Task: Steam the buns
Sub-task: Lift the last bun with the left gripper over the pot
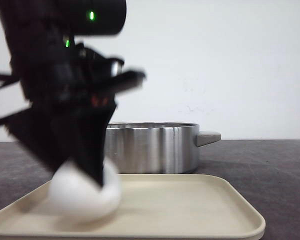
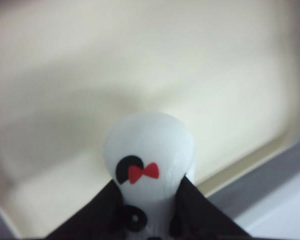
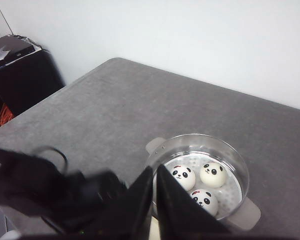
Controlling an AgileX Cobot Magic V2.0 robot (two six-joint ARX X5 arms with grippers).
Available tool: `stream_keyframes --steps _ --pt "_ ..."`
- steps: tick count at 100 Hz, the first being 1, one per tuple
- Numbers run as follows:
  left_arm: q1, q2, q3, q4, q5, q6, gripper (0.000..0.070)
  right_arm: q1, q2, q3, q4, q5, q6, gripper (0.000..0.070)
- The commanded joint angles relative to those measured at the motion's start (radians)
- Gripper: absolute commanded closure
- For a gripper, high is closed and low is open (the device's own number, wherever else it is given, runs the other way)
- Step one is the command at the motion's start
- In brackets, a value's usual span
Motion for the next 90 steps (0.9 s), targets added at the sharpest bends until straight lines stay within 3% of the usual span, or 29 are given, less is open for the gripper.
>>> stream_keyframes --steps 1,13,29,54,90 --pt "-0.007 -0.021 0.093 0.029 0.000 0.027 0.0690 0.011 0.008 0.018 0.006 0.001 0.011 0.0694" --pt "0.040 -0.013 0.233 0.015 -0.009 0.086 0.0690 0.011 0.008 0.018 0.007 0.001 0.011 0.0694" --pt "0.118 0.034 0.325 0.025 -0.055 0.087 0.0690 0.011 0.009 0.018 0.011 0.001 0.011 0.0694" --pt "0.246 0.175 0.338 0.061 -0.056 0.057 0.0690 0.011 0.015 0.018 0.010 0.008 0.007 0.0694" --pt "0.286 0.332 0.338 0.115 -0.053 0.058 0.0670 0.011 0.033 0.014 0.009 0.008 0.007 0.0694"
